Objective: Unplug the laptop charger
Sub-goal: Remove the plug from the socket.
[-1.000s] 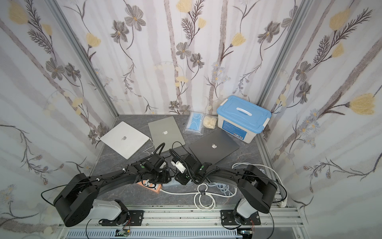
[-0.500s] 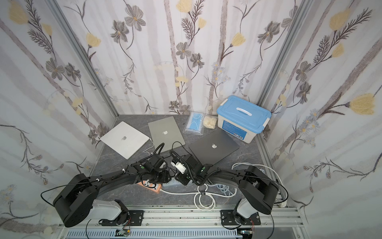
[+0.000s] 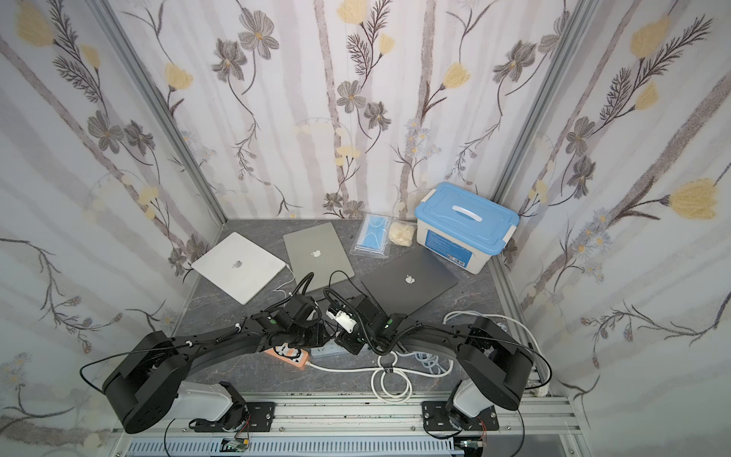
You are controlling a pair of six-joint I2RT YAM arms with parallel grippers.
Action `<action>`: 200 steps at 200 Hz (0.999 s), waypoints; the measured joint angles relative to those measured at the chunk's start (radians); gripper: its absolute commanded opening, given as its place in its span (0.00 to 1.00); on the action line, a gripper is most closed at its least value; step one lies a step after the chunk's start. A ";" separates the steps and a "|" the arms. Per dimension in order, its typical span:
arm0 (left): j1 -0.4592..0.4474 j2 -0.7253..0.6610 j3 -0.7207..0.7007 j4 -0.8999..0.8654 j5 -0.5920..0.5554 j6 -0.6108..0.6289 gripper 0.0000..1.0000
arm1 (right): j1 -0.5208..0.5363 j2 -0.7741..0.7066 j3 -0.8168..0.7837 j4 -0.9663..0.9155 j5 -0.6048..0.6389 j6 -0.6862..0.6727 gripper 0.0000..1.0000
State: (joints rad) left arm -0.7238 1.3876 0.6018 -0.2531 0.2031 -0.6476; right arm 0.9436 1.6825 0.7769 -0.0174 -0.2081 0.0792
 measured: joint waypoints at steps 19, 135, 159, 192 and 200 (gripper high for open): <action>0.000 0.000 -0.002 0.005 0.000 0.000 0.56 | 0.002 -0.001 0.000 -0.004 0.001 -0.021 0.43; 0.000 -0.011 -0.024 0.039 -0.005 -0.007 0.56 | 0.005 0.045 0.083 -0.097 -0.002 -0.115 0.40; 0.000 -0.014 -0.026 0.040 -0.005 -0.007 0.56 | 0.005 0.045 0.097 -0.125 -0.003 -0.150 0.33; -0.001 -0.015 -0.031 0.032 -0.035 -0.004 0.56 | 0.011 0.042 0.101 -0.164 -0.051 -0.166 0.30; -0.001 -0.016 -0.032 0.032 -0.035 -0.003 0.56 | 0.010 0.040 0.100 -0.166 -0.055 -0.175 0.29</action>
State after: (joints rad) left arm -0.7250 1.3712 0.5694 -0.2207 0.1677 -0.6510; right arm 0.9539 1.7226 0.8772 -0.1833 -0.2634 -0.0956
